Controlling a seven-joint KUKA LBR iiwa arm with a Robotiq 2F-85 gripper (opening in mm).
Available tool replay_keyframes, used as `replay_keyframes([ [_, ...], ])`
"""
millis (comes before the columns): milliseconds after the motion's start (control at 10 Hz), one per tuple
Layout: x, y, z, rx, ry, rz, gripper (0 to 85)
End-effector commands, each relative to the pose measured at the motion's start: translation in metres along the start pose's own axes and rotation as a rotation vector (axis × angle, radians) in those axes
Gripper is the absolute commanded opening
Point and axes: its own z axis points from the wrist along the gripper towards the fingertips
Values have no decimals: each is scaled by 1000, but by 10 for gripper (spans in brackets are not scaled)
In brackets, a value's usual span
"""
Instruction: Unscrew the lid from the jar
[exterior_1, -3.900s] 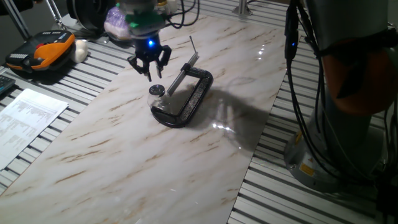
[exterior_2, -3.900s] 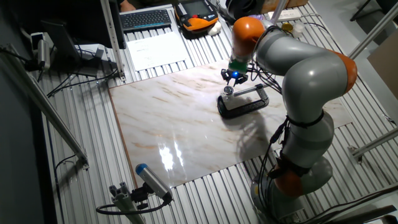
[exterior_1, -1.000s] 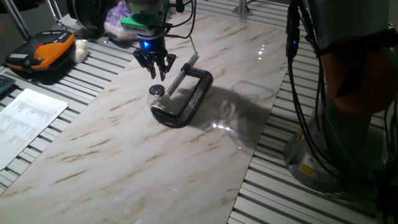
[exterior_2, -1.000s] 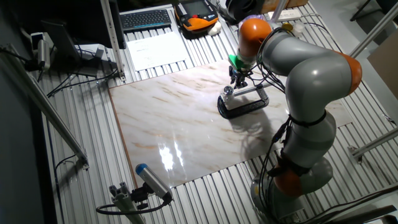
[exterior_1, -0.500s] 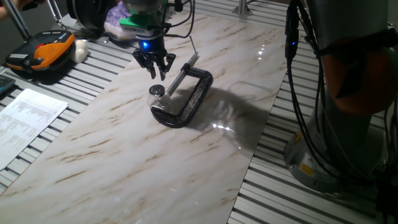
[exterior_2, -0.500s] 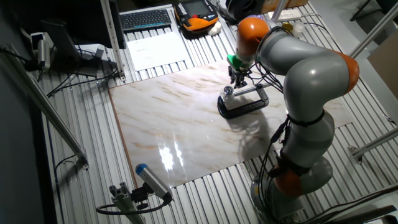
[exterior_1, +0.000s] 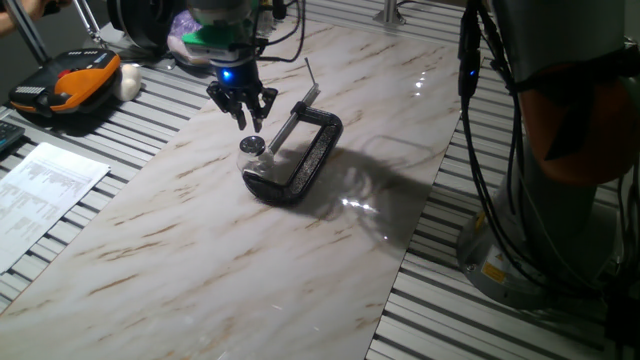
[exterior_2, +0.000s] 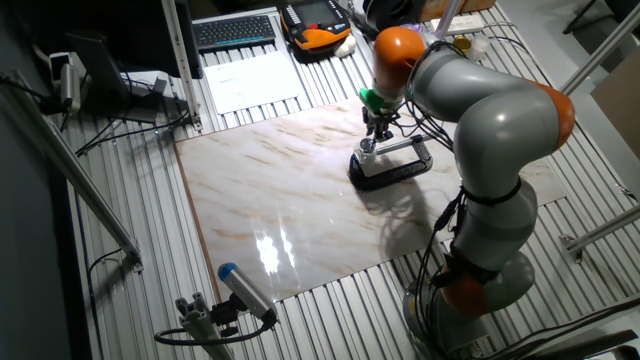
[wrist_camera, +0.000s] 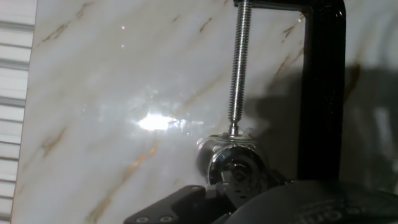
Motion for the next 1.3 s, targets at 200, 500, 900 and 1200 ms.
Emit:
replay_keyframes([
  [200,0,-2,4,-18,17,4,340],
  [500,1,-4,3,-5,-9,-232,340],
  [900,1,-5,4,-4,12,-377,340],
  [1200,2,-6,3,8,34,-363,510],
])
